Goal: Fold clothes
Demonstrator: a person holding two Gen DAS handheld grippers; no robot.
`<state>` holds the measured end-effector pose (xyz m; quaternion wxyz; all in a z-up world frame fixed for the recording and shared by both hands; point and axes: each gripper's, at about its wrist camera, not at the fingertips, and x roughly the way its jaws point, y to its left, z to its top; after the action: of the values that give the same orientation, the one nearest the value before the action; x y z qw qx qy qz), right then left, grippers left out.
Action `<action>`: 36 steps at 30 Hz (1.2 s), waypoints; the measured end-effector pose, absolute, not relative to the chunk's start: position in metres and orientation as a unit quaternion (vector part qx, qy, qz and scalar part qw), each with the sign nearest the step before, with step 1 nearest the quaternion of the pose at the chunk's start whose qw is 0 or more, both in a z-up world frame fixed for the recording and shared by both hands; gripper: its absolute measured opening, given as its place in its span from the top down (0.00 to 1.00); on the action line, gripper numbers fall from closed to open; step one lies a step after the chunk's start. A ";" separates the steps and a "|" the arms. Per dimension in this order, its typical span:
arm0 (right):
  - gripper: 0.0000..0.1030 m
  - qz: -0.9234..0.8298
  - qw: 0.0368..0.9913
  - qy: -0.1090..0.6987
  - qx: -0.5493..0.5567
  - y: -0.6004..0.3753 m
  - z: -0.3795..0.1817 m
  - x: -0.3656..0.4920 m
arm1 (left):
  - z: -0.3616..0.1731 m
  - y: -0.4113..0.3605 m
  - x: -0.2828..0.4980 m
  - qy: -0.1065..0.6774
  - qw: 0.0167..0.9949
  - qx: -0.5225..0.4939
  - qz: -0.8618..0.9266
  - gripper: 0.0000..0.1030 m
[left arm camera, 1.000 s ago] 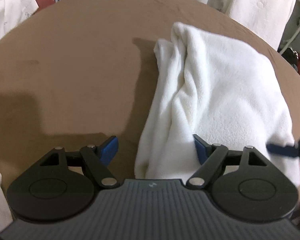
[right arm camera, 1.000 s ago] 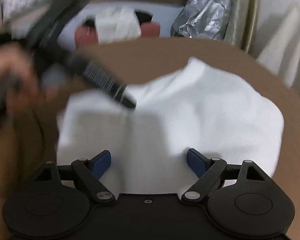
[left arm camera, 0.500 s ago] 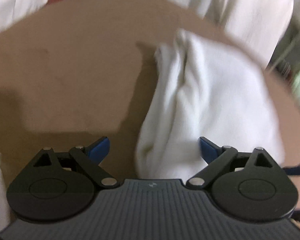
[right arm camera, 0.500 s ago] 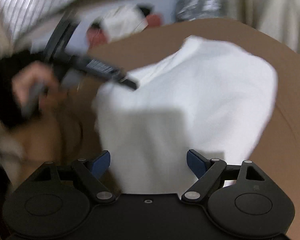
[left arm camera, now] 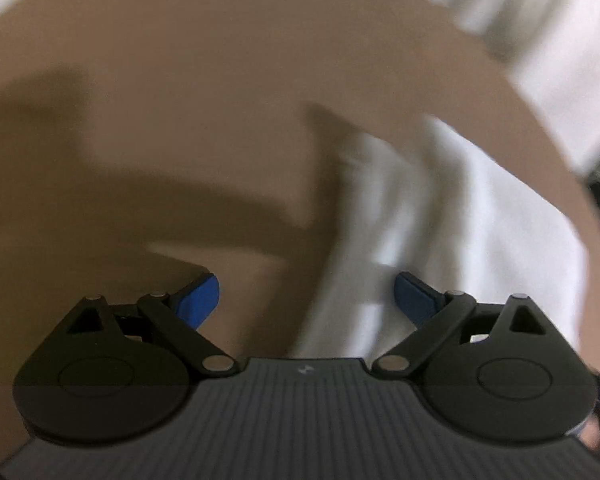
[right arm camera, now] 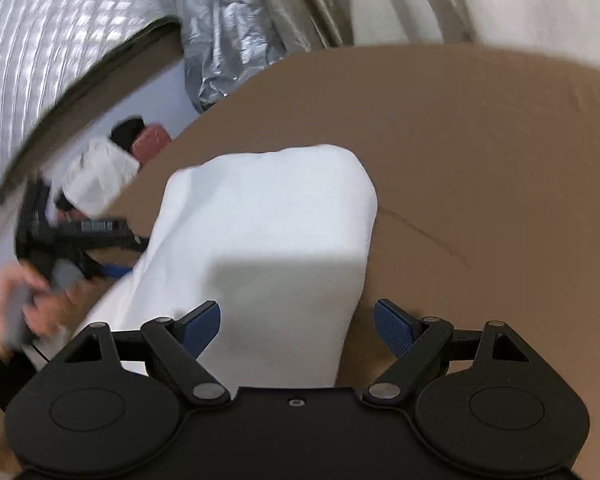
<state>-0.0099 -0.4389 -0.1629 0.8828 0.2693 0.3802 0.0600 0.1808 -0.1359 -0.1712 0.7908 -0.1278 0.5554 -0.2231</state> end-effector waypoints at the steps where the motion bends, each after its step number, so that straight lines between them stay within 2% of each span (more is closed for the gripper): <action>1: 0.15 0.071 0.871 0.375 0.309 -0.448 -0.171 -0.006 | -0.175 -0.136 0.179 0.553 0.781 -0.129 -0.260 0.07; 4: 0.15 0.081 0.852 0.375 0.356 -0.456 -0.187 0.002 | -0.181 -0.124 0.184 0.545 0.764 -0.142 -0.315 0.07; 9: 0.15 0.115 0.834 0.399 0.365 -0.456 -0.201 -0.006 | -0.199 -0.105 0.200 0.534 0.733 -0.191 -0.376 0.04; 12: 0.07 0.172 0.800 0.443 0.367 -0.449 -0.216 -0.004 | -0.203 -0.099 0.204 0.527 0.720 -0.209 -0.399 0.04; 14: 0.07 0.210 0.779 0.476 0.351 -0.438 -0.226 0.000 | -0.202 -0.101 0.198 0.526 0.712 -0.211 -0.414 0.07; 15: 0.05 0.216 0.783 0.477 0.336 -0.432 -0.226 0.002 | -0.201 -0.106 0.196 0.527 0.708 -0.203 -0.424 0.17; 16: 0.05 0.220 0.786 0.477 0.326 -0.426 -0.225 0.007 | -0.200 -0.111 0.194 0.529 0.703 -0.199 -0.431 0.33; 17: 0.05 0.222 0.788 0.477 0.320 -0.422 -0.224 0.013 | -0.200 -0.113 0.192 0.532 0.700 -0.203 -0.431 0.38; 19: 0.05 0.216 0.791 0.471 0.325 -0.417 -0.224 0.026 | -0.198 -0.120 0.190 0.528 0.709 -0.196 -0.424 0.56; 20: 0.05 0.212 0.796 0.461 0.331 -0.416 -0.226 0.028 | -0.196 -0.123 0.188 0.522 0.718 -0.187 -0.420 0.59; 22: 0.09 0.201 0.809 0.441 0.332 -0.411 -0.227 0.031 | -0.187 -0.129 0.177 0.506 0.740 -0.155 -0.415 0.72; 23: 0.12 0.194 0.824 0.430 0.315 -0.405 -0.224 0.028 | -0.183 -0.133 0.171 0.497 0.752 -0.137 -0.411 0.73; 25: 0.30 0.191 0.852 0.402 0.276 -0.395 -0.213 0.017 | -0.170 -0.140 0.159 0.480 0.769 -0.109 -0.408 0.75; 28: 0.41 0.191 0.881 0.366 0.232 -0.384 -0.191 -0.001 | -0.152 -0.145 0.147 0.461 0.782 -0.090 -0.409 0.75; 32: 0.44 0.191 0.910 0.323 0.177 -0.374 -0.153 -0.025 | -0.124 -0.136 0.134 0.429 0.785 -0.117 -0.431 0.74; 36: 0.44 0.163 0.932 0.297 0.130 -0.383 -0.129 -0.027 | -0.101 -0.161 0.150 0.409 0.799 -0.105 -0.428 0.74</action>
<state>-0.0271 -0.3826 -0.1288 0.9319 0.1296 0.2971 0.1626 0.1501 -0.1613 -0.1010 0.7988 -0.1047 0.4092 -0.4285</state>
